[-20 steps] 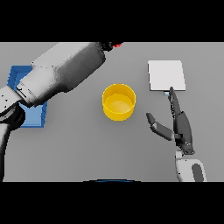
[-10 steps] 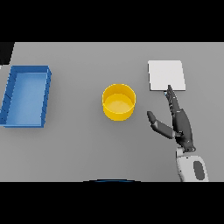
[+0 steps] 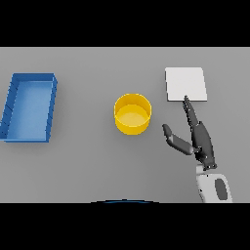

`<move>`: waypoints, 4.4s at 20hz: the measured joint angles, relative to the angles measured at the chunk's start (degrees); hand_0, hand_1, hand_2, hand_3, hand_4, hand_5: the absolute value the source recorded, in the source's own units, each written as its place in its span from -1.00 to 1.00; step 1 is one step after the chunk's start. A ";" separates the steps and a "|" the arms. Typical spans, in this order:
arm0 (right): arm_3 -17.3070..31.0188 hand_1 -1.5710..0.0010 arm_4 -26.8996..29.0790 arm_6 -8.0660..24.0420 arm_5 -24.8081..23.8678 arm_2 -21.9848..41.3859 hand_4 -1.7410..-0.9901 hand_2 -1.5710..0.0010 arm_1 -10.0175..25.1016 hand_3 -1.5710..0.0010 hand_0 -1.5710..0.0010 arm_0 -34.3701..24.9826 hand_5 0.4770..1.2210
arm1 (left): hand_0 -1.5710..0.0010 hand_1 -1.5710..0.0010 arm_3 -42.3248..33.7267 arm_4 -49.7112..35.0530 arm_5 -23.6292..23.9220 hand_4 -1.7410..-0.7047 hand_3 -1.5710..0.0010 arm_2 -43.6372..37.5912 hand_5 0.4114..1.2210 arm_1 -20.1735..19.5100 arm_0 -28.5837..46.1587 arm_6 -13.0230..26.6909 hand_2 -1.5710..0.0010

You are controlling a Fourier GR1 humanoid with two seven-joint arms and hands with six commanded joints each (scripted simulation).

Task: Pick up the red beaker and tilt it to pour out 1 green nut into yellow bowl. Pick up the yellow bowl and place it on the metallic measuring scale.

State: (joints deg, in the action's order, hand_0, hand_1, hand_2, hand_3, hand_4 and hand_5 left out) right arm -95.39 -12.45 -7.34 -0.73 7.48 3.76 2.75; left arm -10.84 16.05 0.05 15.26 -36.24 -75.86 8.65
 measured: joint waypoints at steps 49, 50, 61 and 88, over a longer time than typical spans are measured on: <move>13.74 1.00 -31.26 -3.34 15.93 21.37 0.56 1.00 19.80 1.00 1.00 -28.79 -0.56 | 1.00 1.00 -54.52 -21.19 2.46 0.81 1.00 -1.52 -0.31 -3.37 46.72 15.00 1.00; 15.22 1.00 -31.92 -4.15 16.57 22.24 0.57 1.00 19.84 1.00 1.00 -30.39 -0.56 | 1.00 1.00 -53.67 -21.03 2.62 0.80 1.00 -1.35 -0.30 -2.77 46.42 15.42 1.00; 28.20 1.00 -37.05 -6.69 24.49 30.89 0.51 1.00 16.65 1.00 1.00 -41.18 -0.47 | 1.00 1.00 -52.42 -20.76 2.01 0.81 1.00 -1.68 -0.28 -3.21 45.78 14.13 1.00; 29.95 -0.96 -34.42 -6.89 30.05 31.69 -0.97 -0.84 17.45 -0.48 -0.96 -45.47 0.98 | 1.00 1.00 -52.83 -20.07 1.27 0.87 1.00 -1.13 -0.27 -4.22 46.16 14.36 1.00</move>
State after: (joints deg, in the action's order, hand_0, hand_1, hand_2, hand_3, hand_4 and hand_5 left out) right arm -65.44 -46.88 -14.23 29.32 39.17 21.21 -42.73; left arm -63.67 -4.02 1.32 14.13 -40.47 -29.71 23.01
